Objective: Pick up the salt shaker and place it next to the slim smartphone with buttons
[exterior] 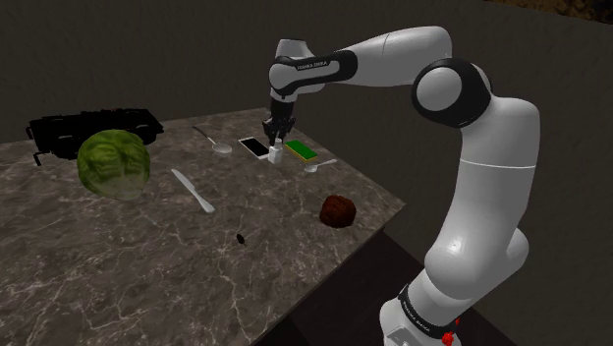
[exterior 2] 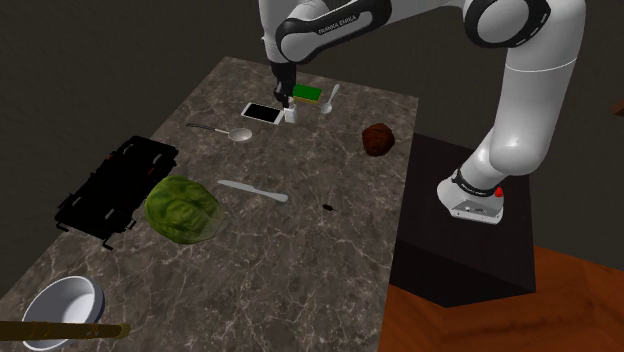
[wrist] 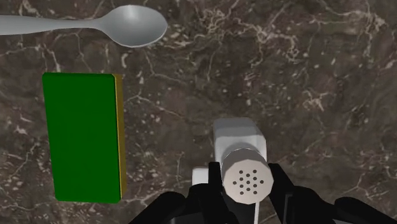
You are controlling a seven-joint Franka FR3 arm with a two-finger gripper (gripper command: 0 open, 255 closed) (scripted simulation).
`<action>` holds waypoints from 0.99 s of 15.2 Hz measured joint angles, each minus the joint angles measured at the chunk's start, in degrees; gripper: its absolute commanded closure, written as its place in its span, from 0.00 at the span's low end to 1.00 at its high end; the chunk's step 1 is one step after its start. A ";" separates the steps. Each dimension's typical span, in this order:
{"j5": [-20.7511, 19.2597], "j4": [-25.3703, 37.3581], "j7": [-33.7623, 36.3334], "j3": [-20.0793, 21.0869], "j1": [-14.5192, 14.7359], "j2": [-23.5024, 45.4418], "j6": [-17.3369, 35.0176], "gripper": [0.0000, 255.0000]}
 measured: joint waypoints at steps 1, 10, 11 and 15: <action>0.00 -0.01 0.00 0.00 0.00 0.00 0.01 1.00; 0.31 1.10 -0.28 0.12 -0.14 -0.94 -1.96 0.00; 0.39 2.32 -0.36 0.16 -0.11 -1.08 -3.29 0.00; 0.66 4.42 -0.41 0.34 0.00 -1.89 -6.18 0.00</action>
